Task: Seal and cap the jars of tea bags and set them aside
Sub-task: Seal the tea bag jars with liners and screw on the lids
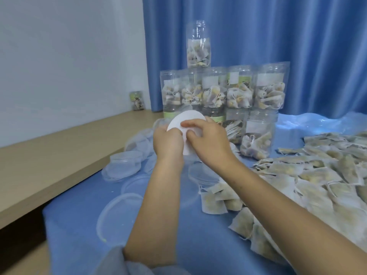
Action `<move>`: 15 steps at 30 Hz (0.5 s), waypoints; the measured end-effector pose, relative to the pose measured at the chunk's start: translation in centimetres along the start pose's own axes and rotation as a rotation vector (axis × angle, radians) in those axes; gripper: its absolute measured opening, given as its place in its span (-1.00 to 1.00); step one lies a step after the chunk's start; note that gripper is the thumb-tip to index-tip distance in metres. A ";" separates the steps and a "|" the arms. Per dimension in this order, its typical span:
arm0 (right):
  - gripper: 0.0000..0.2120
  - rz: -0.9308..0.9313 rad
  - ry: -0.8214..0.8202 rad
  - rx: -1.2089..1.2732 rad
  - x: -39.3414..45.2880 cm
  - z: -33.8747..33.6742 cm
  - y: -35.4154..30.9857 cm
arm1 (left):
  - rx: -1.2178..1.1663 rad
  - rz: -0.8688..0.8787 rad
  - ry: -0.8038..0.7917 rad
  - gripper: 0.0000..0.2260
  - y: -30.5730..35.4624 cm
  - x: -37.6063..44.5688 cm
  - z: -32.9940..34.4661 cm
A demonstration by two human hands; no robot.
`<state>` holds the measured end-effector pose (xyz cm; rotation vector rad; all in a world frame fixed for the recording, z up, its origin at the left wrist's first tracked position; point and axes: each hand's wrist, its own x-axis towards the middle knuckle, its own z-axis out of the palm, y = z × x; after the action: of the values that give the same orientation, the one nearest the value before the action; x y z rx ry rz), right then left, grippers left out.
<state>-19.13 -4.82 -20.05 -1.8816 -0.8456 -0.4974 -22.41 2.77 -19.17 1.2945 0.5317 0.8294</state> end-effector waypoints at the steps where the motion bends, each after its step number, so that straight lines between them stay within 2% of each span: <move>1: -0.72 -0.044 -0.013 -0.055 -0.7 0.7 -0.5 | 0.037 0.013 -0.004 -0.71 -0.4 -0.1 -1.3; 4: -0.65 -0.183 -0.144 -0.193 -3.4 3.4 -1.7 | 0.127 0.046 0.033 -0.69 -1.7 -0.4 -5.2; 9: -0.53 -0.199 -0.337 -0.210 -6.7 6.9 -2.8 | 0.500 0.053 0.083 -0.53 -3.7 -0.3 -10.8; 12: -0.35 -0.146 -0.431 -0.177 -7.6 8.0 -2.8 | 0.872 -0.056 0.145 -0.43 -4.8 -0.7 -13.1; 15: -0.19 -0.101 -0.513 -0.219 -8.7 8.9 -2.4 | 0.998 -0.196 0.156 -0.43 -5.9 -1.4 -14.5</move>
<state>-26.95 0.86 -28.21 -2.2189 -1.2659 -0.1672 -32.84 10.32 -28.19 2.0343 1.2731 0.4891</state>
